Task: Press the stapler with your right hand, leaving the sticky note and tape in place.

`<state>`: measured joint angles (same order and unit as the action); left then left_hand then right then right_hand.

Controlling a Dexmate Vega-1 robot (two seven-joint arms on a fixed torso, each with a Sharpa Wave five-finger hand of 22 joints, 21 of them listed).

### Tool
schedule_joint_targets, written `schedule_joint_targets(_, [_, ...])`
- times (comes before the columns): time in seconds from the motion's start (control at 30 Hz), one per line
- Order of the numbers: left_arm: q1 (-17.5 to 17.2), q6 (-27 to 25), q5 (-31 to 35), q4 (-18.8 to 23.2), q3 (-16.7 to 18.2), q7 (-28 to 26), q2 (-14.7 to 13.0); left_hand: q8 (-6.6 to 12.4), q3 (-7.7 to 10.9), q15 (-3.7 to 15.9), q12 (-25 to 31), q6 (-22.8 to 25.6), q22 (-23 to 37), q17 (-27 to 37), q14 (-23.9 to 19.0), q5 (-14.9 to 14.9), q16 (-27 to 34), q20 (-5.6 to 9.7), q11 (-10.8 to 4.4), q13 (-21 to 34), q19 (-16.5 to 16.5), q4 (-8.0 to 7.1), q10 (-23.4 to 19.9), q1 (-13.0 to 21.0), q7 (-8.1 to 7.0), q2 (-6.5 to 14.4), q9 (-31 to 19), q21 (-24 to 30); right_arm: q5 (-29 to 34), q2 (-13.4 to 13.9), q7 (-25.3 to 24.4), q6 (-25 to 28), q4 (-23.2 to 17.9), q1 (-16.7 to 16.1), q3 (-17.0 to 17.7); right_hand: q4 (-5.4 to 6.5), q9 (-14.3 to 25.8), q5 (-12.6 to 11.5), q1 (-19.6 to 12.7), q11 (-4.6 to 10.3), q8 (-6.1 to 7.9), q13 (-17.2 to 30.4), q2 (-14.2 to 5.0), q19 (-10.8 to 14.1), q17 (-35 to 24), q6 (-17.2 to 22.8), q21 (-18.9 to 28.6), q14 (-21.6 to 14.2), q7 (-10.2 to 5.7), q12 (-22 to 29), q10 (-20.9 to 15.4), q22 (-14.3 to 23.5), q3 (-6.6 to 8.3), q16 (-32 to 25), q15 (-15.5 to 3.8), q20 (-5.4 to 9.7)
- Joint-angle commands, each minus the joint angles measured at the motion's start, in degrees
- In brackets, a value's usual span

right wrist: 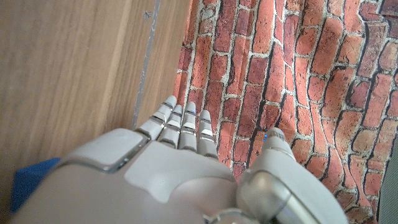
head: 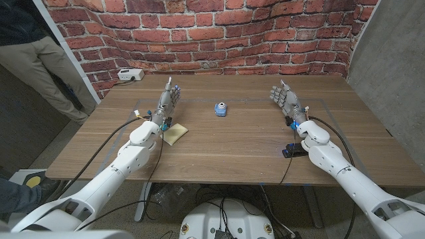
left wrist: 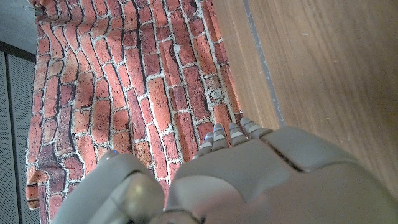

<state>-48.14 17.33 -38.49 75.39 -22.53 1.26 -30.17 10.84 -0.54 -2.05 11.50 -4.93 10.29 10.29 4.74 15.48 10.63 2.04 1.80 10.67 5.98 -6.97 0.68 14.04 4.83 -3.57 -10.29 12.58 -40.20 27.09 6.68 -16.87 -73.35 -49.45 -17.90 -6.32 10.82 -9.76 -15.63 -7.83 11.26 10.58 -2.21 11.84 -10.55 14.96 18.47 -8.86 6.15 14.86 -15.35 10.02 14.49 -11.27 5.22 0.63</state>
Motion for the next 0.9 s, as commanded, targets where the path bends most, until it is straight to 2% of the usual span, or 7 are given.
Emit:
schedule_joint_targets(0.03, [-1.2, 2.0, -2.8, 3.2, -2.5, -2.7, -3.7, 0.41, 0.07, 0.08, 0.6, 0.1, 0.2, 0.2, 0.1, 0.3, 0.4, -0.09, 0.28, 0.2, 0.0, -0.21, -0.6, 0.6, 0.08, 0.2, -0.3, 0.3, 1.1, -3.5, 5.3, -0.2, -0.9, -2.6, 5.2, -0.05, 0.2, -0.3, -0.4, 0.08, 0.29, 0.2, 0.03, 0.5, -0.1, 0.6, 0.3, -0.8, -0.15, 0.4, -0.5, 0.3, 0.40, -0.4, 0.03, 0.14])
schedule_joint_targets(0.37, [-2.5, 2.9, -3.8, 6.7, -3.4, -4.4, -7.2, 0.57, 0.10, 0.10, 0.8, 0.6, 0.2, 0.2, -0.6, 0.3, 0.5, -0.27, 0.11, 0.2, -0.3, -0.07, -1.2, 0.9, 0.07, 0.6, -0.3, 0.3, 5.5, -4.3, 4.5, -0.9, -4.7, -5.4, 7.5, -0.07, 0.2, -0.3, -0.4, 0.16, 0.33, 0.2, 0.06, 0.9, -0.1, 0.8, 0.2, -1.1, -0.28, 0.4, -1.0, 0.3, 0.35, -0.4, 0.02, 0.20])
schedule_joint_targets(0.9, [-3.1, 3.0, -4.2, 9.2, -3.4, -4.8, -10.5, 1.15, 0.20, 0.12, 1.4, 2.6, 0.2, 0.2, -2.5, 0.3, 0.9, -0.33, 0.23, 0.2, -1.8, 0.26, -3.3, 1.8, 0.33, 1.5, -0.3, 0.6, 9.1, -2.4, 2.6, -1.0, -13.9, -12.3, 10.7, 0.06, 0.2, -0.3, 0.2, 0.34, 0.51, 0.2, 0.32, 2.3, -0.2, 1.5, 0.3, -2.6, -0.80, 0.6, -2.2, 0.3, -0.03, -0.6, -0.51, 0.47])
